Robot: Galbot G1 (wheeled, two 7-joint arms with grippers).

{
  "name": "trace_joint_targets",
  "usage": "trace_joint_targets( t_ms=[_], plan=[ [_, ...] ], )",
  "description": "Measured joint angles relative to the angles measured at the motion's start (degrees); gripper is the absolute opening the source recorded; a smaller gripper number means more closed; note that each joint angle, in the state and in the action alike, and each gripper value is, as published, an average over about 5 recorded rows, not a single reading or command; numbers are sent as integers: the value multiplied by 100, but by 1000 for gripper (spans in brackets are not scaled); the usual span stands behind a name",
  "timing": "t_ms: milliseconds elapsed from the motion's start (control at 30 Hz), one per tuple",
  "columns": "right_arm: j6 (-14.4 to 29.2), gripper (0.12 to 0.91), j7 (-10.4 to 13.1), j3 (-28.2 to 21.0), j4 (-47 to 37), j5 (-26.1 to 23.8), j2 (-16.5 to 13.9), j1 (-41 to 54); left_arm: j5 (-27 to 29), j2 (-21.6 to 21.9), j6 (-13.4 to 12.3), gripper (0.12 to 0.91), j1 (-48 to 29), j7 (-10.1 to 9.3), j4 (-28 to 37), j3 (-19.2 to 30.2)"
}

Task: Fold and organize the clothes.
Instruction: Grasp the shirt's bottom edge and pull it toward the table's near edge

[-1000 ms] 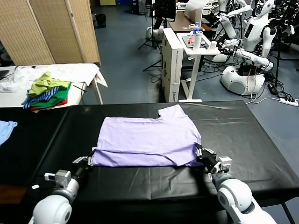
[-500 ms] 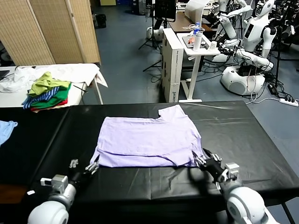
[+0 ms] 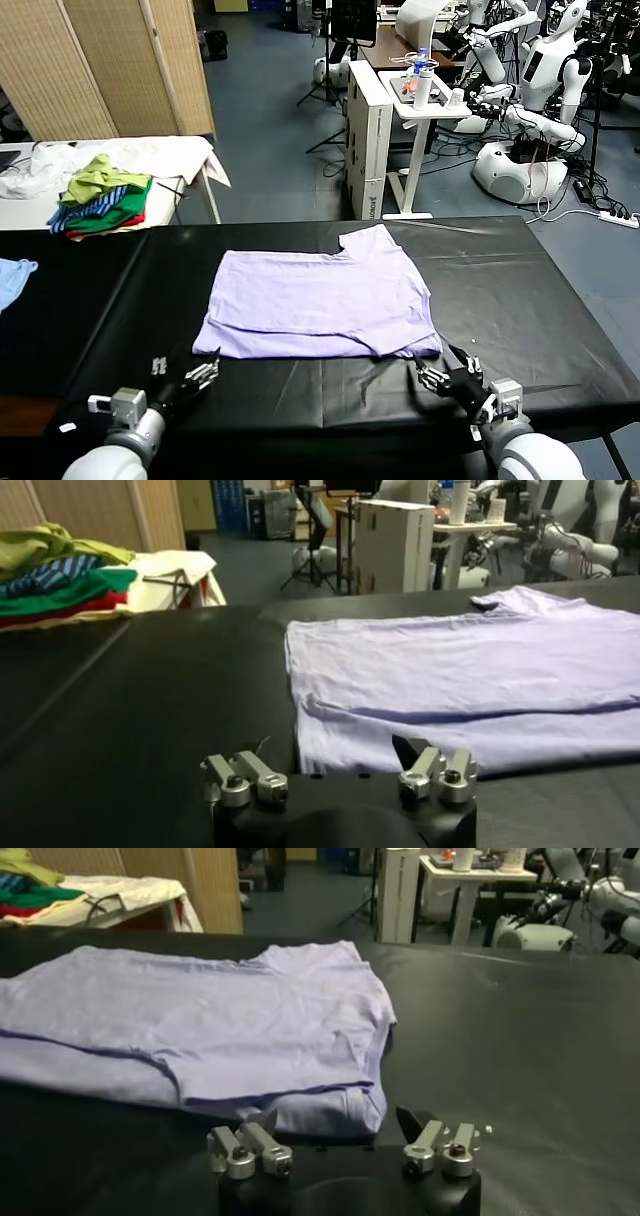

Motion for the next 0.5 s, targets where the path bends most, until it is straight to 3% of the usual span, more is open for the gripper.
trace_joint_targets(
  t_ms=[100,233,300,367,500],
  plan=[
    [3,548,-4,-6,-12,-8,-17,4,-49,8,-2,578,-32,41,80,3],
    [3,295,-7,-15,-5,-8,-51,-1,-64,25,-5,331,-40,75,130,5],
    [-22,206,4,-17,19,-6,-74,-20,-68,29,-7,212,-28,79,133,6],
    [-93,149,24,-9,70,5,-110,-59,-63,27,-6,154,-1,70,118,6],
    [-363,139,124,59,245,68,-223,-190,0,28,29,145,105,7,15,-15]
  ],
)
